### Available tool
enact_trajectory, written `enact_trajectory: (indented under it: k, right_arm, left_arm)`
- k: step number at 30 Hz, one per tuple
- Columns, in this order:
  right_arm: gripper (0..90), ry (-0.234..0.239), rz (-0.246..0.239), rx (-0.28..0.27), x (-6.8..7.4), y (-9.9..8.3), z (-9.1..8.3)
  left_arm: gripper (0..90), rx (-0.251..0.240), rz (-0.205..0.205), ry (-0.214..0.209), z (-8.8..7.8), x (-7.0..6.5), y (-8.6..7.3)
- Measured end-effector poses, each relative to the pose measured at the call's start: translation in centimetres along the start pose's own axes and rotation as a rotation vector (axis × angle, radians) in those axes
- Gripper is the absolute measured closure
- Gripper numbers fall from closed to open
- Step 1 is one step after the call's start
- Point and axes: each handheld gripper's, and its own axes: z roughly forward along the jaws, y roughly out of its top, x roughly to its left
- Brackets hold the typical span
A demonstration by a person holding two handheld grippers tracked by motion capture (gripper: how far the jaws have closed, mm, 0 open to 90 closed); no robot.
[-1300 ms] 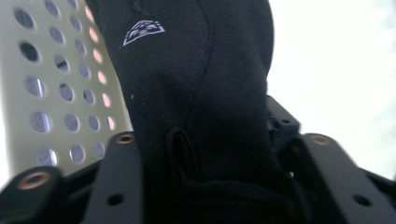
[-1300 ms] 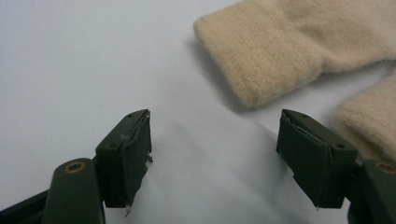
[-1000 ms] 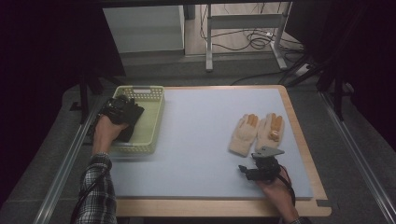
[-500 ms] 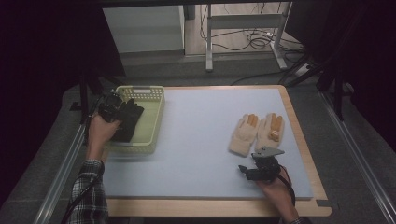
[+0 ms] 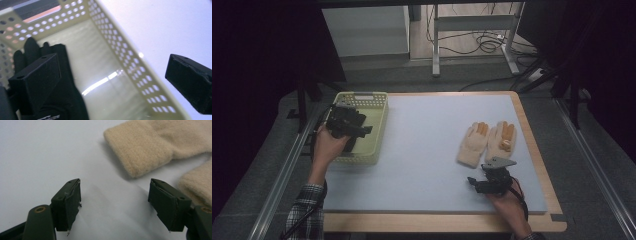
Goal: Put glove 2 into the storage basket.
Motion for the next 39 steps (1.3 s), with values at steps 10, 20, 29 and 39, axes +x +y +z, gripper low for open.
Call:
enact_trajectory:
  k: [10, 20, 29, 39]
  right_arm:
    - [25.9, -0.001, -0.001, 0.002, 0.0, 0.0, 0.0]
    - [25.8, -0.001, 0.000, 0.002, 0.0, 0.0, 0.0]
    - [25.7, -0.001, 0.000, 0.003, 0.0, 0.0, 0.0]
    - [25.7, -0.001, -0.001, 0.003, 0.0, 0.0, 0.0]
  left_arm:
    - [0.3, -0.034, 0.091, -0.053, 0.0, -4.1, -0.3]
    - [0.0, -0.064, 0.165, -0.137, 0.8, -8.4, -0.4]
    - [1.0, -0.080, 0.204, -0.218, 2.3, -12.0, -1.5]
    - [1.5, -0.071, 0.233, -0.252, 3.9, -14.8, -4.3]
